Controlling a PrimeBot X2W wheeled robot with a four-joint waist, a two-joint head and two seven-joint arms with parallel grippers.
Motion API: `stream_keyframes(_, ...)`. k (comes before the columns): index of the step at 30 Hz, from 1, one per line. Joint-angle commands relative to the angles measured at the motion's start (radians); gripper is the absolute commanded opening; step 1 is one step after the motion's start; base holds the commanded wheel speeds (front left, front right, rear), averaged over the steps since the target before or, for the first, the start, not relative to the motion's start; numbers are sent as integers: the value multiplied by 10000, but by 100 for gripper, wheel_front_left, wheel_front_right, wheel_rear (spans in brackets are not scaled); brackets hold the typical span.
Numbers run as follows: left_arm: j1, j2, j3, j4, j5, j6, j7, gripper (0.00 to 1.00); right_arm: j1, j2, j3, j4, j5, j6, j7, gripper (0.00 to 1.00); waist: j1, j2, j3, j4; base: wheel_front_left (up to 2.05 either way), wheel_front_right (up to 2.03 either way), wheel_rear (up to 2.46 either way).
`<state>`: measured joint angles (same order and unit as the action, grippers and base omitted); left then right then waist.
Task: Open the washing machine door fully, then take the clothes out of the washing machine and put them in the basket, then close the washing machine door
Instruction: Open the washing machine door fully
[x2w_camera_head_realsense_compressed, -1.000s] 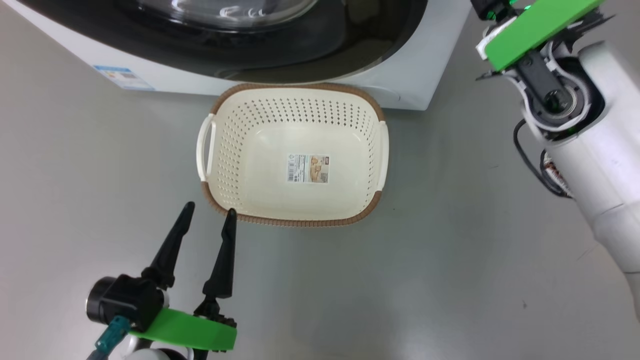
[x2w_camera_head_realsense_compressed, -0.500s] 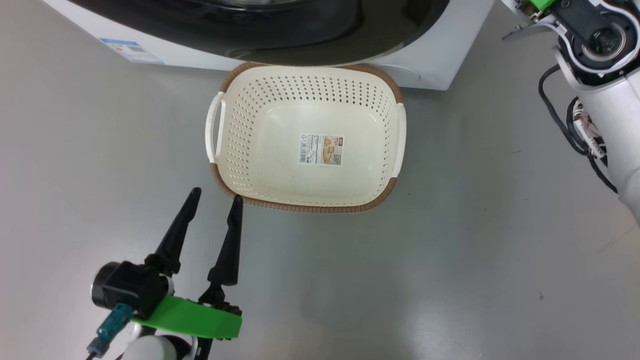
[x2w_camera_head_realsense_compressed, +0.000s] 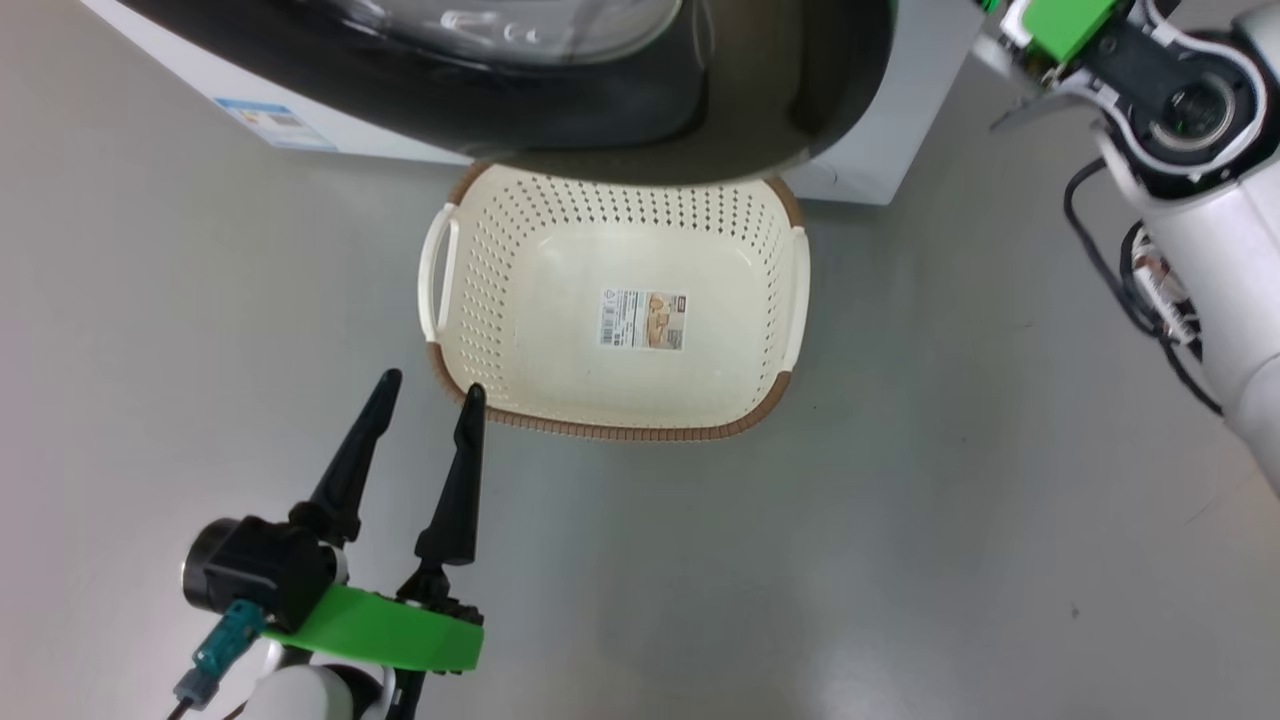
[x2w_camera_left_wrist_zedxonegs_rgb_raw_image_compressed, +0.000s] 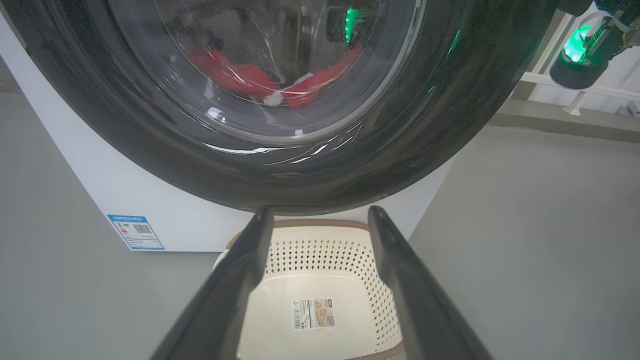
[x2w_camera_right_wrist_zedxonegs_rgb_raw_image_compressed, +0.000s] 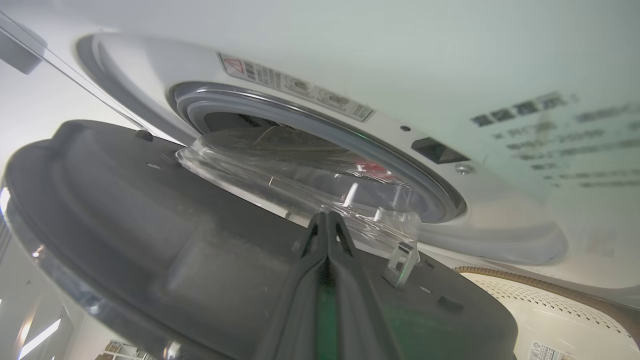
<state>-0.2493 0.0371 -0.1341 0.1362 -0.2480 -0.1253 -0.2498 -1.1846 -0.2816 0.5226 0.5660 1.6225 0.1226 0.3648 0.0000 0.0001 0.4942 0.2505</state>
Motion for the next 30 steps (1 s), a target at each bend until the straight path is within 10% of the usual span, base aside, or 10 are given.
stream_keyframes(1,52,148,326,-188,-6,-54,-120,100,295,492,106,-451,51,81,146,0,0,-1,-148,-57,0,0,0)
stream_keyframes(30,1340,132,228,-170,74,-54,-120,100,3559,988,300,-1872,104,81,1203,0,0,-1,-2233,332,0,0,0)
